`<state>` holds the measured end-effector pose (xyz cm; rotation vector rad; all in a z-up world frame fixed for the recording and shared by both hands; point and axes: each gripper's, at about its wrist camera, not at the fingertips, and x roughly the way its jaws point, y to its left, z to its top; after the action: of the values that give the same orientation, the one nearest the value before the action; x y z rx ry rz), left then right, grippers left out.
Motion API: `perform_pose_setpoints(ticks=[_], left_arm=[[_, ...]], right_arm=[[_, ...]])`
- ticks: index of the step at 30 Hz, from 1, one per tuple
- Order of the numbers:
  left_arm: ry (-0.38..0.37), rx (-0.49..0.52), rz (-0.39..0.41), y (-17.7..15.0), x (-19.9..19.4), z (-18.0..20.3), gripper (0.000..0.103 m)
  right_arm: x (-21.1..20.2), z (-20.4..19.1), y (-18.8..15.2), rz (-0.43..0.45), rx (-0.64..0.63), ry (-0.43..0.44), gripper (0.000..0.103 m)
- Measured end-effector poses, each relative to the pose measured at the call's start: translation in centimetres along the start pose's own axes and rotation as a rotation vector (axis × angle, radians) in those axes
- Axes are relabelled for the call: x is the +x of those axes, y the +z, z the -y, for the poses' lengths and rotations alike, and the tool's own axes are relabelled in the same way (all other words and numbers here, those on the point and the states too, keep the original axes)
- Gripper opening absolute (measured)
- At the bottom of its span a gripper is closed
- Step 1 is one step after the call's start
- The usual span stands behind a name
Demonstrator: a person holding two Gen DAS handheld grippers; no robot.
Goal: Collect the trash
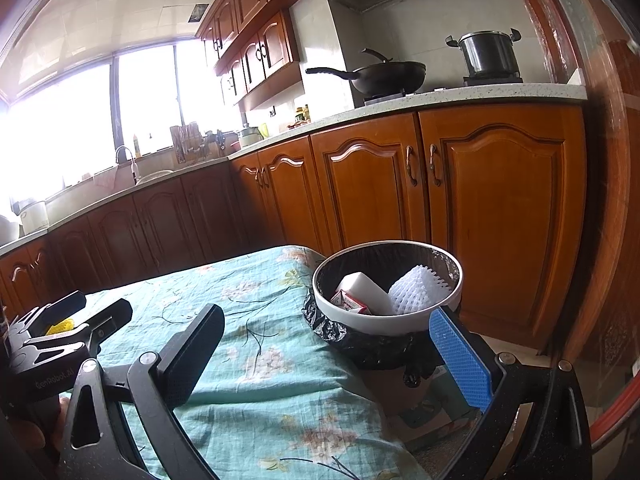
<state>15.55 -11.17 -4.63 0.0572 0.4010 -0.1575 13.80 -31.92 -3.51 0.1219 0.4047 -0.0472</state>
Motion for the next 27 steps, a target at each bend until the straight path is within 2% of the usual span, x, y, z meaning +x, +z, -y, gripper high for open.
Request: perform_pose_setpoints(ticks=[27], left_arm=[[-0.006, -0.004, -0.004, 0.04, 0.19, 0.15, 0.102]], right_arm=[[0.39, 0.01, 0.36, -0.005, 0.003, 0.013, 0.103]])
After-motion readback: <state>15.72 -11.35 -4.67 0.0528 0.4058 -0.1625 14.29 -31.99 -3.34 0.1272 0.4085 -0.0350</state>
